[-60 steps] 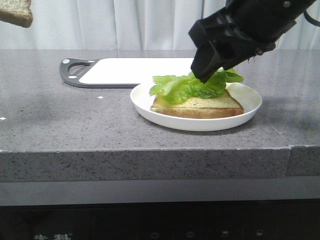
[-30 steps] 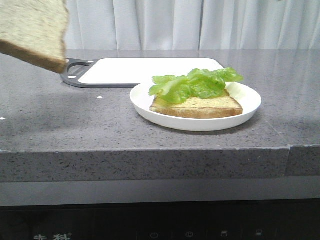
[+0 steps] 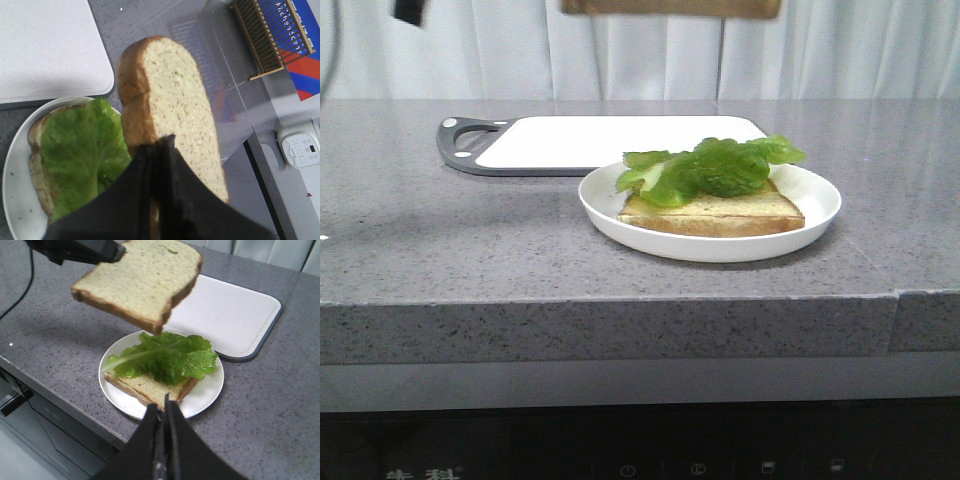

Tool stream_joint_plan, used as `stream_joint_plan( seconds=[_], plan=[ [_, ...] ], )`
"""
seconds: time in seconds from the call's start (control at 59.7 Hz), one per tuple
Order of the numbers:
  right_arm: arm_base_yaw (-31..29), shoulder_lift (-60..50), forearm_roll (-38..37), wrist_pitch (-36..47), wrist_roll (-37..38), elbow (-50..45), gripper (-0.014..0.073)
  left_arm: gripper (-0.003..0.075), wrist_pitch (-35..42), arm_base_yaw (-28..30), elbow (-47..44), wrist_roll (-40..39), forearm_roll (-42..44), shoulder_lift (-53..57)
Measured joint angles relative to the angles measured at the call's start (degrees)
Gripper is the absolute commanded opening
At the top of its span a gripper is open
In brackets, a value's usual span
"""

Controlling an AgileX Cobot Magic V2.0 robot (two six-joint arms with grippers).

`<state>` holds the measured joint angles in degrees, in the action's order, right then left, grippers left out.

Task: Left arm grabs bread, right arm adds lettuce
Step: 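Bring the held bread slice over the lettuce with the left gripper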

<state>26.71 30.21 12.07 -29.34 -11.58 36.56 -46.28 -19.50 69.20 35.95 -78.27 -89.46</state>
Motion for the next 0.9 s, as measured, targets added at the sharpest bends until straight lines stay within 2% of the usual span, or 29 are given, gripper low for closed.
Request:
stream_joint_plan(
  seconds=[0.184,0.352,0.904],
  plan=[
    [0.0,-0.4,0.0,-0.3,0.2,0.0,-0.0060,-0.0020,-0.5,-4.2,4.2,0.3,-0.7,-8.8],
    [0.0,-0.4,0.0,-0.4,0.2,-0.1,-0.0060,-0.0020,-0.9,-5.1,5.0,0.3,-0.8,-13.2],
    [0.0,-0.4,0.0,-0.6,0.2,-0.1,-0.0060,-0.0020,-1.8,-4.5,5.1,0.5,1.1,-14.1]
  ],
)
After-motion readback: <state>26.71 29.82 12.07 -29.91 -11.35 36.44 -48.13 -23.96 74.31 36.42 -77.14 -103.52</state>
